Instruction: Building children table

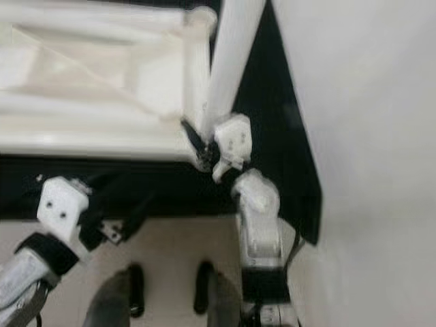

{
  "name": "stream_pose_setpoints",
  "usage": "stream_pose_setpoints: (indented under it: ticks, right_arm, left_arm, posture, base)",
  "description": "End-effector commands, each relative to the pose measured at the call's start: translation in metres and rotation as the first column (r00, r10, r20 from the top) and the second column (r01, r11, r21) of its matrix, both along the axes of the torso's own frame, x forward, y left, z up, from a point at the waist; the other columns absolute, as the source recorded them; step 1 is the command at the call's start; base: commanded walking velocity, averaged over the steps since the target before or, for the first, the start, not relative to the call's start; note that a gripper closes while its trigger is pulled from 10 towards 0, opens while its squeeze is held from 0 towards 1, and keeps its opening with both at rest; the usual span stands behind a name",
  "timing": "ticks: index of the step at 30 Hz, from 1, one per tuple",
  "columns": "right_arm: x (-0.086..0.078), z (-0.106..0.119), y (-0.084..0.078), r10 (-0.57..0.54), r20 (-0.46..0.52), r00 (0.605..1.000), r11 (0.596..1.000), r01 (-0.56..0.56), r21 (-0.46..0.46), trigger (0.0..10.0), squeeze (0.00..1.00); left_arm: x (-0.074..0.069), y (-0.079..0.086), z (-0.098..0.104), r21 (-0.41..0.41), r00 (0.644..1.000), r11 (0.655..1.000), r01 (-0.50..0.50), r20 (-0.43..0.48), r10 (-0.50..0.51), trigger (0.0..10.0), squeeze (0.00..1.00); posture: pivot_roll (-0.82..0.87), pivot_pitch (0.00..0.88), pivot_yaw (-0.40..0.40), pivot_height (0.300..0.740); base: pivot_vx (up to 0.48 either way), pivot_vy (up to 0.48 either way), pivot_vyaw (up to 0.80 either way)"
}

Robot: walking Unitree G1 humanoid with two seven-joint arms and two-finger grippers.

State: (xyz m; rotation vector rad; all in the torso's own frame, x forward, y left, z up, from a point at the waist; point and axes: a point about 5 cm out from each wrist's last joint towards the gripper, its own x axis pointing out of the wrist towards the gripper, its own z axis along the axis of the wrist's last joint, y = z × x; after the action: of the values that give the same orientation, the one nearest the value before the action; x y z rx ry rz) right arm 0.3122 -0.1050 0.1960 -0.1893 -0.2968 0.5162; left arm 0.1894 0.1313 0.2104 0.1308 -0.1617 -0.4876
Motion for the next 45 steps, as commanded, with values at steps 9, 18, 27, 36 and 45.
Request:
stream_pose_setpoints:
  ticks: [9, 18, 27, 36, 45]
  right_arm:
    - [0.008, -0.055, -0.017, -0.142, -0.259, 0.955, 0.976, 0.092, -0.195, 10.0, 0.0]
    - [0.009, 0.008, 0.04, 0.479, -0.139, 0.867, 0.875, -0.484, 0.001, 10.0, 0.0]
    - [0.025, 0.048, 0.047, 0.778, -0.132, 0.614, 0.604, -0.789, -0.112, 10.0, 0.0]
    - [0.033, 0.068, 0.056, 0.902, -0.234, 0.362, 0.341, -0.931, -0.128, 10.0, 0.0]
    - [0.043, 0.075, 0.057, 0.913, -0.266, 0.31, 0.289, -0.95, -0.115, 10.0, 0.0]
  left_arm:
    - [0.004, -0.006, -0.004, -0.014, 0.999, 0.999, 0.041, -0.012, -0.041, 10.0, 0.0]
    - [0.008, -0.01, -0.005, -0.021, 0.999, 0.999, 0.047, -0.001, -0.047, 10.0, 0.0]
    - [0.008, -0.008, -0.004, -0.019, 0.999, 0.999, 0.03, 0.012, -0.03, 10.0, 0.0]
    - [0.002, -0.003, -0.003, -0.003, 1.0, 1.0, 0.001, 0.009, -0.001, 10.0, 0.0]
    - [-0.007, -0.003, -0.003, 0.001, 1.0, 1.0, 0.009, -0.01, -0.009, 10.0, 0.0]
  posture:
    - [0.09, 0.336, -0.129, 0.74]
    - [0.07, 0.308, -0.139, 0.74]
    - [0.1, 0.315, -0.154, 0.74]
    - [0.16, 0.342, -0.149, 0.74]
    - [0.2, 0.366, -0.136, 0.74]
  base:
    - [0.0, 0.0, 0.0]
    - [0.0, 0.0, 0.0]
    - [0.0, 0.0, 0.0]
    - [0.0, 0.0, 0.0]
    - [0.0, 0.0, 0.0]
